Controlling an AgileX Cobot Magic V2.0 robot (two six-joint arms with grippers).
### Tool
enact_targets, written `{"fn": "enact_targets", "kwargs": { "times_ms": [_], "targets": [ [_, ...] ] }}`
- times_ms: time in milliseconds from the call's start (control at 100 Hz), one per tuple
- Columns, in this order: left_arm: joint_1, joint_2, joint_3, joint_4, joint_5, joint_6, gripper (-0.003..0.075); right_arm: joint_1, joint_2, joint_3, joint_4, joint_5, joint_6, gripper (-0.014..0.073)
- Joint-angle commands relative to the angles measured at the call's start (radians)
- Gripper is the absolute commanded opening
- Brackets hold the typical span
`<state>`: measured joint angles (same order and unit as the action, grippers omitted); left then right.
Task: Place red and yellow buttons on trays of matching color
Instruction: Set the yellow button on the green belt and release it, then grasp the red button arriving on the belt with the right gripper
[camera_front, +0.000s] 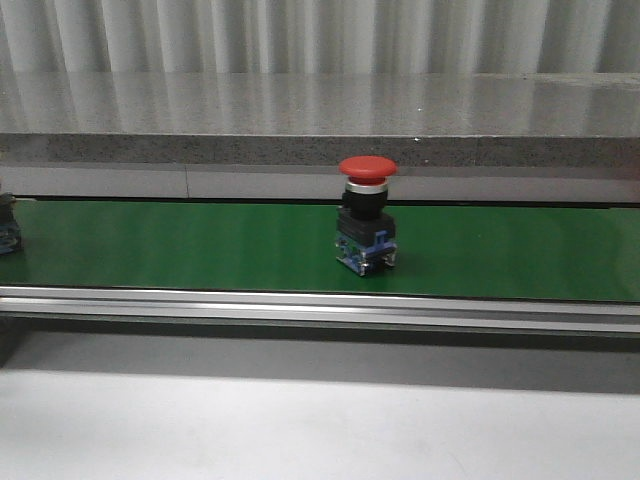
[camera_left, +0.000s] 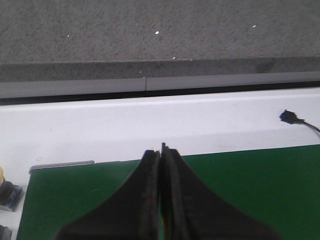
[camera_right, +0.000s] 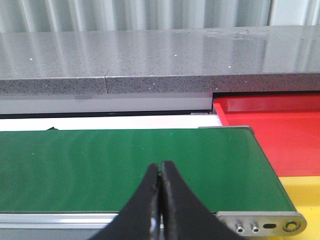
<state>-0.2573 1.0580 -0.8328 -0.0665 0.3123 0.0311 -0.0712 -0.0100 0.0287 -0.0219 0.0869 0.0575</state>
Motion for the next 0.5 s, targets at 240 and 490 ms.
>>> {"fn": "enact_targets", "kwargs": {
  "times_ms": [240,490],
  "targets": [
    [-0.057,-0.377,0.200,-0.045,-0.053,0.001,-0.0020,-0.005,-0.015,-0.020,0.000,-0.078,-0.005,-0.0065],
    [-0.057,-0.612,0.261,-0.057,0.184,0.001,-0.0020,-0.005,-0.015,-0.020,0.000,-0.197,-0.005,-0.0065]
  ]
}}
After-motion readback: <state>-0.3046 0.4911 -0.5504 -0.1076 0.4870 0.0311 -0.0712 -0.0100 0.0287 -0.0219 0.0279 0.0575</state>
